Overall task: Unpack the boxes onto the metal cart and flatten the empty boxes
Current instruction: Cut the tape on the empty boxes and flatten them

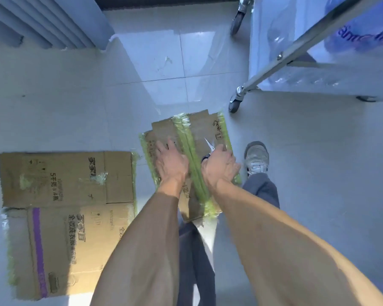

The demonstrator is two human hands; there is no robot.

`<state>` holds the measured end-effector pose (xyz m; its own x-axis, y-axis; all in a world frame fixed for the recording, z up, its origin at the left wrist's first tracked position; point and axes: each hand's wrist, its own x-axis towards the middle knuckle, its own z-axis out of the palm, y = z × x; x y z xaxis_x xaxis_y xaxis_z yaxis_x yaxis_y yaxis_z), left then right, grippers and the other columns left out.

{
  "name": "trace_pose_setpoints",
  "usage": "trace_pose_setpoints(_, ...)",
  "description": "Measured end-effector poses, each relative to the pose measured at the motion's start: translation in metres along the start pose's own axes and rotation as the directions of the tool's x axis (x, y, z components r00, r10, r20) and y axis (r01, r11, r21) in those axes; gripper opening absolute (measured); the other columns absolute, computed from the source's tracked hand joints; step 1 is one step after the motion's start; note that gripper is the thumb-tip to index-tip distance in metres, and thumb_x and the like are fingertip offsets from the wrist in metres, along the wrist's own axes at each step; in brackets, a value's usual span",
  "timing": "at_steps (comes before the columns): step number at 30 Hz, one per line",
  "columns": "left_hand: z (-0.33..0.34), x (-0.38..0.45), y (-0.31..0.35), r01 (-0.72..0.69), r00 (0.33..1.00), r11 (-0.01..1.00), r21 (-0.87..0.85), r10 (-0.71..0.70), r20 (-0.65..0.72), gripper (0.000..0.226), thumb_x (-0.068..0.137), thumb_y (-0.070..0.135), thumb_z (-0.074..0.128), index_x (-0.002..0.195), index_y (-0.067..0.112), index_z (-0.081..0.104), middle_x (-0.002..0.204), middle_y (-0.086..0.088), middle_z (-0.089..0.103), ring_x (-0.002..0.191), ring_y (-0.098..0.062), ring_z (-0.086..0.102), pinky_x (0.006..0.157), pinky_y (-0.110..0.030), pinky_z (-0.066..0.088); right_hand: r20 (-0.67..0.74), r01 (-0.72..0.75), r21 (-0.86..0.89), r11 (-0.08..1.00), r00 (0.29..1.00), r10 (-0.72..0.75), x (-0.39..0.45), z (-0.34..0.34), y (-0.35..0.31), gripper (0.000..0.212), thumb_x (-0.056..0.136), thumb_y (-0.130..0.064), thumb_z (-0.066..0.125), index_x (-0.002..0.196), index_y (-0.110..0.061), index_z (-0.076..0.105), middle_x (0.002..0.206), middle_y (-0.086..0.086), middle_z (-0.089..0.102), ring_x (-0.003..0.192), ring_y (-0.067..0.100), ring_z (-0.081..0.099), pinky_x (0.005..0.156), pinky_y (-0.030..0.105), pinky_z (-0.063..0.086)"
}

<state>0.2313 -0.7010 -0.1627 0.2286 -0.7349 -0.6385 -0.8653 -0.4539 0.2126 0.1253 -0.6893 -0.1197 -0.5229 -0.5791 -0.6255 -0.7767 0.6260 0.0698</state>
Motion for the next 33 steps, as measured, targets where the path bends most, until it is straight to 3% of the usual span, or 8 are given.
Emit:
trace_pose_setpoints(5,-0.027,-0.012,-0.002,-0.323,0.946,0.916,0.239,0.318,0.060,0.040,0.085,0.007,0.052,0.125,0.008,0.051,0.129,-0.014,0.049,0.117,-0.032,0.048,0.090,-0.042,0.045,0.097,-0.173,0.166,0.971,0.983,0.158,-0.033,0.015,0.033,0.046,0.093,-0.022,0.052,0.135,-0.006,0.044,0.123,0.019,0.058,0.112,0.034,0.058,0.091,0.043,0.044)
trace_pose_setpoints(8,-0.028,-0.021,0.010,-0.322,0.945,0.904,0.282,0.289,0.151,0.033,0.083,0.005,0.051,0.116,0.009,0.055,0.105,-0.012,0.057,0.100,-0.032,0.056,0.078,-0.038,0.044,0.168,-0.298,0.146,0.943,0.947,0.273,-0.040,0.025,0.048,0.036,0.094,-0.019,0.048,0.128,-0.008,0.049,0.107,0.013,0.066,0.097,0.029,0.064,0.073,0.035,0.041)
trace_pose_setpoints(11,-0.009,-0.020,0.020,-0.337,0.937,0.885,0.321,0.283,0.203,0.035,0.080,0.001,0.050,0.112,0.011,0.058,0.106,-0.012,0.060,0.097,-0.033,0.057,0.080,-0.039,0.048,0.270,-0.435,0.189,0.880,0.885,0.380,-0.032,0.038,0.064,0.035,0.095,-0.022,0.047,0.127,-0.008,0.051,0.112,0.011,0.067,0.102,0.028,0.064,0.073,0.033,0.039)
trace_pose_setpoints(14,0.020,-0.008,0.023,-0.552,0.831,0.676,0.488,0.491,0.261,0.040,0.077,0.000,0.059,0.113,0.014,0.057,0.119,-0.012,0.054,0.113,-0.032,0.047,0.091,-0.042,0.046,0.347,-0.551,0.227,0.803,0.816,0.462,-0.023,0.059,0.082,0.044,0.095,-0.024,0.048,0.134,-0.004,0.048,0.120,0.013,0.064,0.112,0.029,0.060,0.072,0.033,0.038)
trace_pose_setpoints(17,0.057,-0.006,0.024,-0.733,0.669,0.388,0.558,0.555,0.493,0.046,0.082,0.002,0.056,0.124,0.018,0.059,0.126,-0.010,0.054,0.120,-0.030,0.045,0.102,-0.044,0.039,0.401,-0.593,0.261,0.761,0.784,0.474,-0.020,0.096,0.109,0.045,0.096,-0.021,0.048,0.135,-0.001,0.044,0.126,0.017,0.060,0.117,0.032,0.058,0.087,0.036,0.047)
trace_pose_setpoints(24,0.072,-0.034,0.002,-0.561,0.791,0.260,0.786,0.451,0.415,0.008,0.093,0.018,0.059,0.091,0.023,0.066,0.094,0.001,0.066,0.106,-0.024,0.043,0.097,-0.042,0.032,0.491,-0.577,0.357,0.735,0.785,0.378,-0.046,0.131,0.146,0.043,0.099,-0.026,0.045,0.138,-0.007,0.041,0.130,0.016,0.056,0.118,0.031,0.056,0.086,0.036,0.045)
trace_pose_setpoints(29,0.035,-0.046,-0.028,-0.457,0.866,0.391,0.799,0.400,0.300,0.025,0.082,0.001,0.052,0.069,0.022,0.053,0.074,0.003,0.057,0.095,-0.024,0.044,0.093,-0.040,0.033,0.417,-0.479,0.318,0.818,0.846,0.334,-0.067,0.120,0.132,0.042,0.099,-0.028,0.045,0.134,-0.005,0.043,0.121,0.017,0.061,0.111,0.032,0.061,0.074,0.033,0.041)
trace_pose_setpoints(33,0.009,-0.061,-0.033,-0.383,0.916,0.512,0.769,0.317,0.246,0.025,0.072,-0.001,0.052,0.059,0.019,0.045,0.069,0.000,0.057,0.092,-0.023,0.046,0.090,-0.039,0.034,0.380,-0.413,0.339,0.845,0.882,0.279,-0.081,0.106,0.114,0.047,0.099,-0.026,0.044,0.140,-0.004,0.037,0.127,0.019,0.057,0.116,0.034,0.057,0.086,0.036,0.046)
